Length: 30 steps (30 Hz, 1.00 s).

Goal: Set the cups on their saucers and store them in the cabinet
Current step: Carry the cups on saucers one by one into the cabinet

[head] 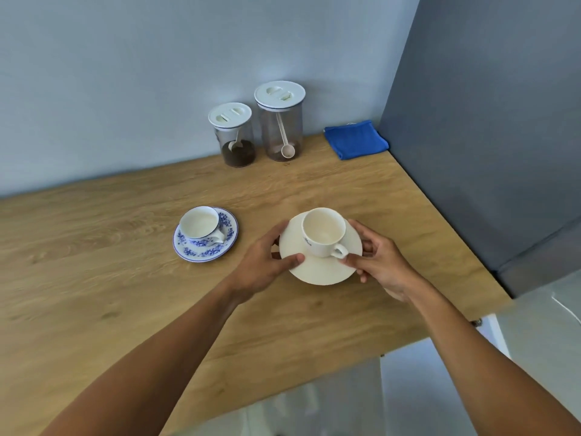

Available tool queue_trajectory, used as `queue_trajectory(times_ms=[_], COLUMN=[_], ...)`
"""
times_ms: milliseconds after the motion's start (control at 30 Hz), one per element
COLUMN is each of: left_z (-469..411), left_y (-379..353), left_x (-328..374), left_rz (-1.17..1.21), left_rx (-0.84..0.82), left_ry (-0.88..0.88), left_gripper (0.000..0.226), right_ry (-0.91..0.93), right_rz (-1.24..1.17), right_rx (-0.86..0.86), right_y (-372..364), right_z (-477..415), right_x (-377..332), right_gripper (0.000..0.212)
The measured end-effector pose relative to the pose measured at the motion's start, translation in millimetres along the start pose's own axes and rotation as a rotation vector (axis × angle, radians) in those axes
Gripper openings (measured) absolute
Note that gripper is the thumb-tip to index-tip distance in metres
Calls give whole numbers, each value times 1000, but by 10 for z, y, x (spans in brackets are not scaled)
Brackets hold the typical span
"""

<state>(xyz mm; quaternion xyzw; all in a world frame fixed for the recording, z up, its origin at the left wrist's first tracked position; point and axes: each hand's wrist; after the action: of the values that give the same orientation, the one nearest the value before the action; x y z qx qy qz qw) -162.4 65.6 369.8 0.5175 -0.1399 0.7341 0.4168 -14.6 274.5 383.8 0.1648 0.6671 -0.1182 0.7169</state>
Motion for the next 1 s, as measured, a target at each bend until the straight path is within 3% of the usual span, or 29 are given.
queue_trajectory(times_ms=[367,600,800,1000], left_z=[1394,2238,2669,2707], left_y=[-674,-1149,-1379,-1485], left_x=[-577,-1010,-1318,-1721], left_rz=[28,78,101,41], left_rx=[8,-16,-56,-81], left_ry=[-29,40,74,77], left_gripper=[78,80,77,69], right_ry=[34,28,-6,-58], right_rz=[-48,-63,-77,-77], right_rx=[12,-28,-12,55], right_y=[-113,-138,-243,-408], right_z=[1660,2656,3236,3508], right_x=[132,278,521,975], right_gripper=[84,76,72,83])
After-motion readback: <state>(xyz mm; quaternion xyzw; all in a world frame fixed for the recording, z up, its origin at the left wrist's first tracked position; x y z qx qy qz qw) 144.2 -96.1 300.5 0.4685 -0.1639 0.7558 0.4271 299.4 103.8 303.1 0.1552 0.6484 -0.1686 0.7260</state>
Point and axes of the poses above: each hand's wrist, its own z-axis away from the middle knuckle, its own y-axis out of the back of the hand, x = y × z, and after that the axes turned 15 degrees about y, right-handed
